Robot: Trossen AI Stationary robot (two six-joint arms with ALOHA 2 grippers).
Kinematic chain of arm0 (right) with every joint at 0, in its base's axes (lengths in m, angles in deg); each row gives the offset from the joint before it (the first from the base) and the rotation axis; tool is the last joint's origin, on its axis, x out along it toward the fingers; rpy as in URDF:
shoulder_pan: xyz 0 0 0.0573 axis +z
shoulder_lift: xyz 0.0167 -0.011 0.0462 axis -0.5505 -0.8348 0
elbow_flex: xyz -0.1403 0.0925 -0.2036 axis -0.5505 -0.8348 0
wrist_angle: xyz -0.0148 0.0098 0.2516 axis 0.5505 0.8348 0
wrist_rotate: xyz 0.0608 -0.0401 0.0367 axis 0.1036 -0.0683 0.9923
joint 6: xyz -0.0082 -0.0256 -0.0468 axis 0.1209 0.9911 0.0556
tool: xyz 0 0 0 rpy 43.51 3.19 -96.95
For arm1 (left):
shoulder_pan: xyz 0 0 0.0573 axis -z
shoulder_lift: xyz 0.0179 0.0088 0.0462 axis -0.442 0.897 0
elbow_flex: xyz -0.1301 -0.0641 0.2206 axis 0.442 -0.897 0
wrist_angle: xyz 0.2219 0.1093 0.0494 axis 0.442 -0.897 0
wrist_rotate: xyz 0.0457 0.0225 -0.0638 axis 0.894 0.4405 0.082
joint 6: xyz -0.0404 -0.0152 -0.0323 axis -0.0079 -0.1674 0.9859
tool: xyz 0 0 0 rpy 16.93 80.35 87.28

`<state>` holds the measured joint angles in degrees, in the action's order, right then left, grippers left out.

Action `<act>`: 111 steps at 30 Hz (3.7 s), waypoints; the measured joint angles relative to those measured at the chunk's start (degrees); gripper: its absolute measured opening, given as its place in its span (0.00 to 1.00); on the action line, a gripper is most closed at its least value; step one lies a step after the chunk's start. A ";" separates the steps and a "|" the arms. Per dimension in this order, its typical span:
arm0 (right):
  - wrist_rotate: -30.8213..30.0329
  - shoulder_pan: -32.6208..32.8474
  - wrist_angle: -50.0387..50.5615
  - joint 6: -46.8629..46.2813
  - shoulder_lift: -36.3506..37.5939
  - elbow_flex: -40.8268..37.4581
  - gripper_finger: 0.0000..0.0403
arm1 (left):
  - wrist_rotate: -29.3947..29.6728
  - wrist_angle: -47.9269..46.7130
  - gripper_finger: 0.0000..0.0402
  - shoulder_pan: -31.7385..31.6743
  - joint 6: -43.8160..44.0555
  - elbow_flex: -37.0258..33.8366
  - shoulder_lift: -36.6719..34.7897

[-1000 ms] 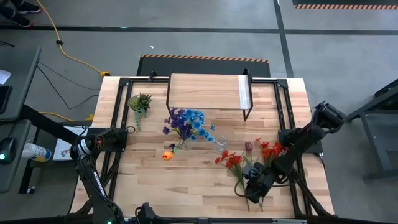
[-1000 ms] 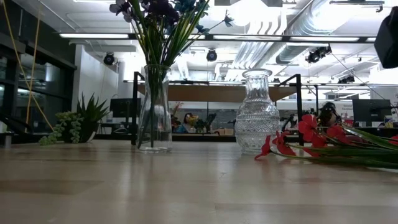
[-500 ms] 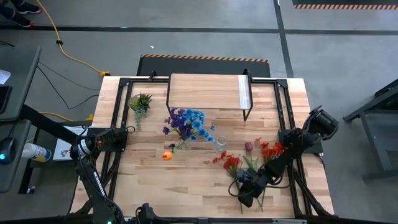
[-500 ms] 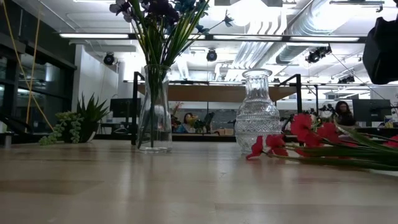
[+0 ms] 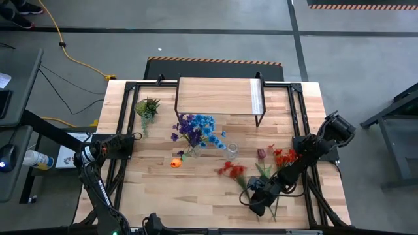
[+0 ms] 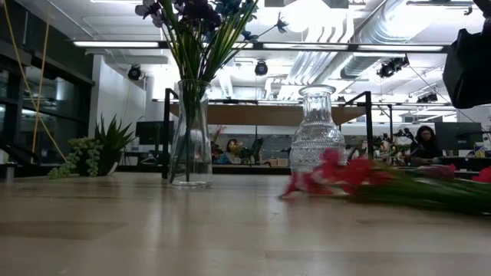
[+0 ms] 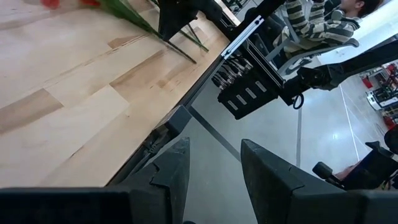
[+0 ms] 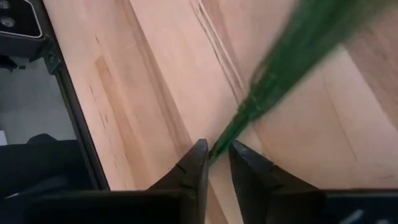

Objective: Pick and place flowers into a vace then onto a shelf
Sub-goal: Put the left red flower into the right transparent crystal vase

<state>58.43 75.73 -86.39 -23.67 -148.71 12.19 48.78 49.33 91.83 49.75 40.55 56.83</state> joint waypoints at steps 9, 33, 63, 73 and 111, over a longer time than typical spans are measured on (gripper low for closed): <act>-1.08 0.00 -0.06 0.02 -0.07 -0.04 0.01 | -0.01 -0.03 0.44 0.00 -0.01 0.00 -0.01; 1.79 0.02 -1.91 -1.03 3.72 -0.25 0.00 | -0.02 -0.53 0.44 0.00 -0.01 0.00 -0.01; -0.75 0.02 2.37 0.15 10.47 -0.13 0.25 | -0.01 -1.47 0.44 0.00 -0.21 0.00 -0.01; -1.09 -2.91 3.10 1.87 10.43 -0.04 0.46 | -0.01 -2.04 0.44 0.00 -0.21 0.00 -0.01; 3.91 -4.46 -3.70 2.99 -1.40 0.11 0.27 | 0.00 -4.01 0.44 0.00 -0.16 0.00 -0.01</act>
<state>62.34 71.27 -90.09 -20.67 -150.11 12.30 48.78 45.31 91.83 49.58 40.55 56.82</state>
